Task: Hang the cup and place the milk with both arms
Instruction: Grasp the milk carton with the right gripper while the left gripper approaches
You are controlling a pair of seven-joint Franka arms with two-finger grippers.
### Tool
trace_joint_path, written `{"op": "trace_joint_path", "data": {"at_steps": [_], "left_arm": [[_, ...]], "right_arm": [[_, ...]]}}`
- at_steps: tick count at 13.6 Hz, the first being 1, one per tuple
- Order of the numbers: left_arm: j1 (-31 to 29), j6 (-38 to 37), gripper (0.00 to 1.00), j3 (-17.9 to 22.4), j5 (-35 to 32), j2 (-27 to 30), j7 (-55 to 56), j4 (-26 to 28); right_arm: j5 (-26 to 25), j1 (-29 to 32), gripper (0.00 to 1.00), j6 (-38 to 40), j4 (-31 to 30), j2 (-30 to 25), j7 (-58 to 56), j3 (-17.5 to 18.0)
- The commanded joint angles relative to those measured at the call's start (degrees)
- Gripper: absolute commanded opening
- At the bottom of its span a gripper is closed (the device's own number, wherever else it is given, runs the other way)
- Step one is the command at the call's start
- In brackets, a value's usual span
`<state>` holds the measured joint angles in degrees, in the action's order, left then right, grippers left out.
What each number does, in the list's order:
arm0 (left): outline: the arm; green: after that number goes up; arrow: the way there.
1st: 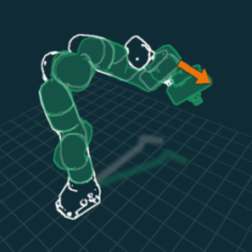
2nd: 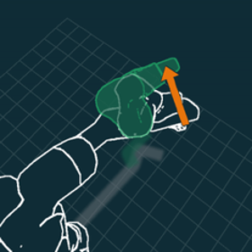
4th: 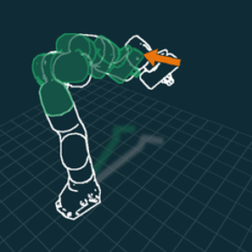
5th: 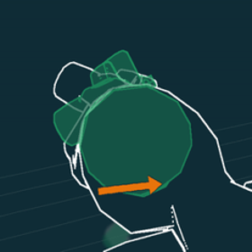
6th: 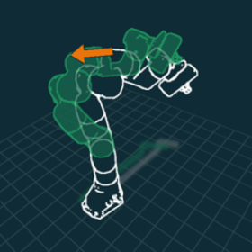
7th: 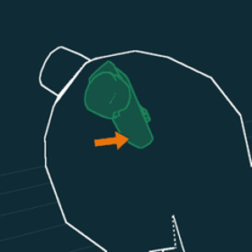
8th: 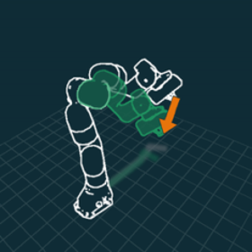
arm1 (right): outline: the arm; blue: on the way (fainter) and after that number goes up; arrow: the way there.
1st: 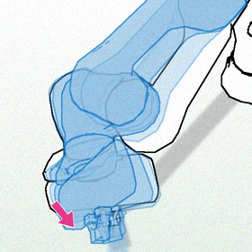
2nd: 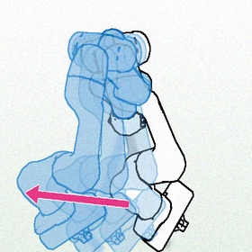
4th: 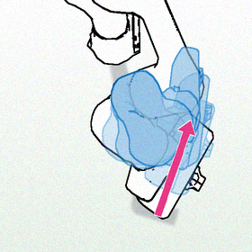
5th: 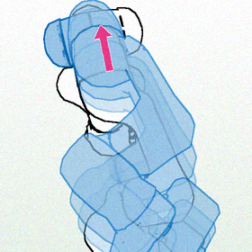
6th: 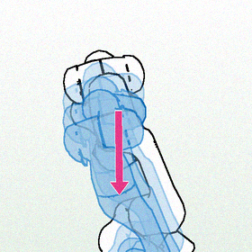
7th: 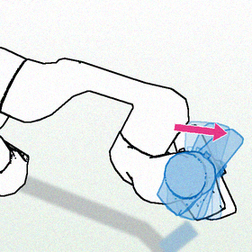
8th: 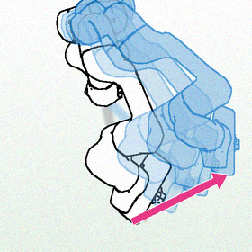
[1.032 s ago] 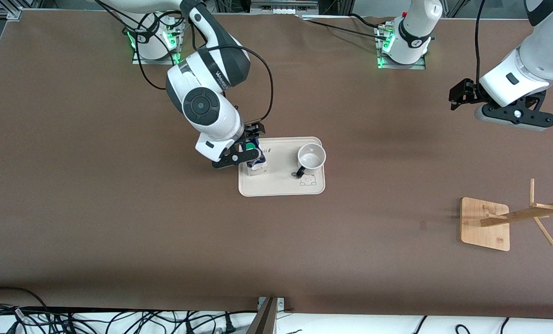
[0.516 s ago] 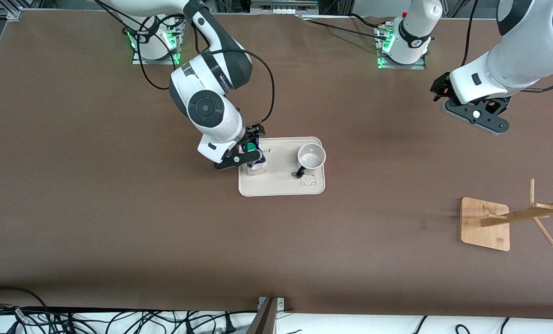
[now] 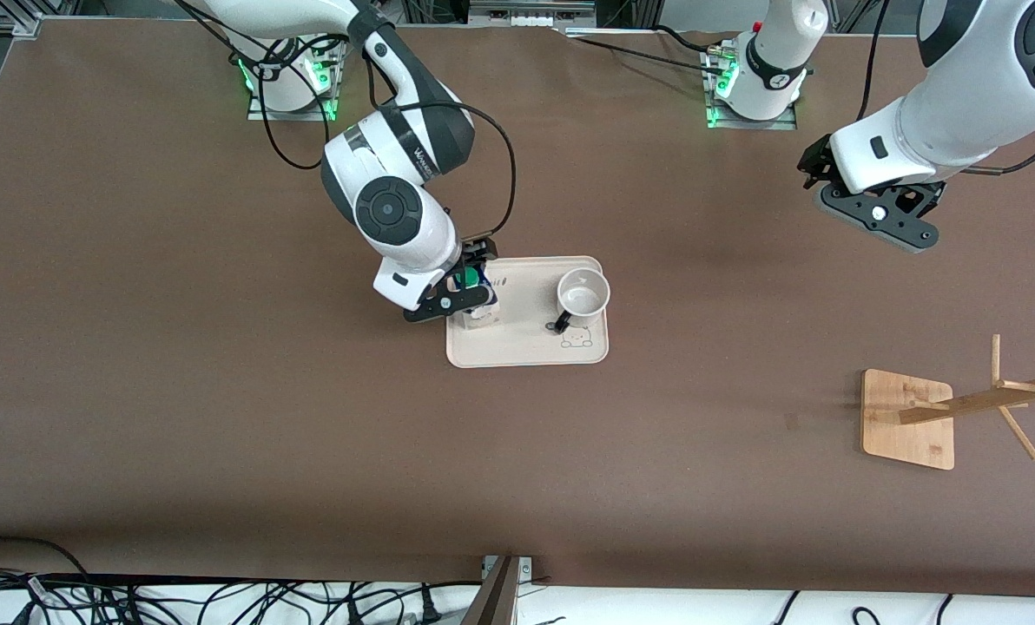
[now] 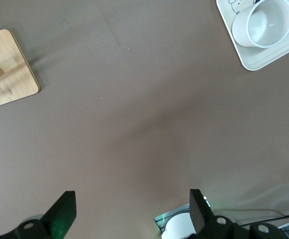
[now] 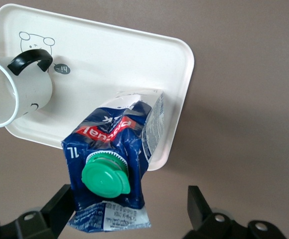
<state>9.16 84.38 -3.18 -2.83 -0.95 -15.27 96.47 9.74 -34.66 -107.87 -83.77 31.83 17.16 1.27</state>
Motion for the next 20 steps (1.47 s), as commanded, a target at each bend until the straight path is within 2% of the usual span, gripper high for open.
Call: {"op": "trace_joint_path", "data": {"at_steps": [1,8,9,10,11,12,18,20], "left_arm": [[0.15,-1.06,1.00,0.28,1.16,-0.02,-1.52,-0.75],[0.15,-1.06,1.00,0.28,1.16,-0.11,-1.43,-0.75],[0.15,-1.06,1.00,0.28,1.16,-0.11,-1.43,-0.75],[0.15,-0.97,1.00,0.28,1.16,-0.11,-1.34,-0.75],[0.33,-0.97,1.00,0.28,1.16,-0.11,-1.26,-0.75],[0.33,-0.97,1.00,0.28,1.16,-0.11,-1.25,-0.75],[2.08,-0.97,1.00,0.28,1.16,-0.28,-0.82,-1.02],[4.01,-0.71,1.00,0.28,1.24,-0.63,-0.81,-1.54]], "right_arm": [[-0.25,-0.41,1.00,-0.93,1.06,1.82,-2.91,-0.56],[-0.08,-1.73,1.00,-3.84,1.24,2.80,-5.64,-0.48],[0.01,-1.64,0.83,-3.84,1.24,2.80,-5.73,-0.48],[0.10,-1.73,0.59,-3.84,1.33,2.80,-5.82,-0.48],[0.10,-1.64,0.42,-3.84,1.41,2.80,-6.17,-0.48],[0.10,-1.64,0.39,-3.84,1.42,2.71,-6.78,-0.48],[-0.42,-1.64,0.35,-3.14,1.42,2.10,-6.88,-0.56],[-0.69,-1.73,0.35,-1.13,1.42,-0.79,-5.91,-0.83]]}}
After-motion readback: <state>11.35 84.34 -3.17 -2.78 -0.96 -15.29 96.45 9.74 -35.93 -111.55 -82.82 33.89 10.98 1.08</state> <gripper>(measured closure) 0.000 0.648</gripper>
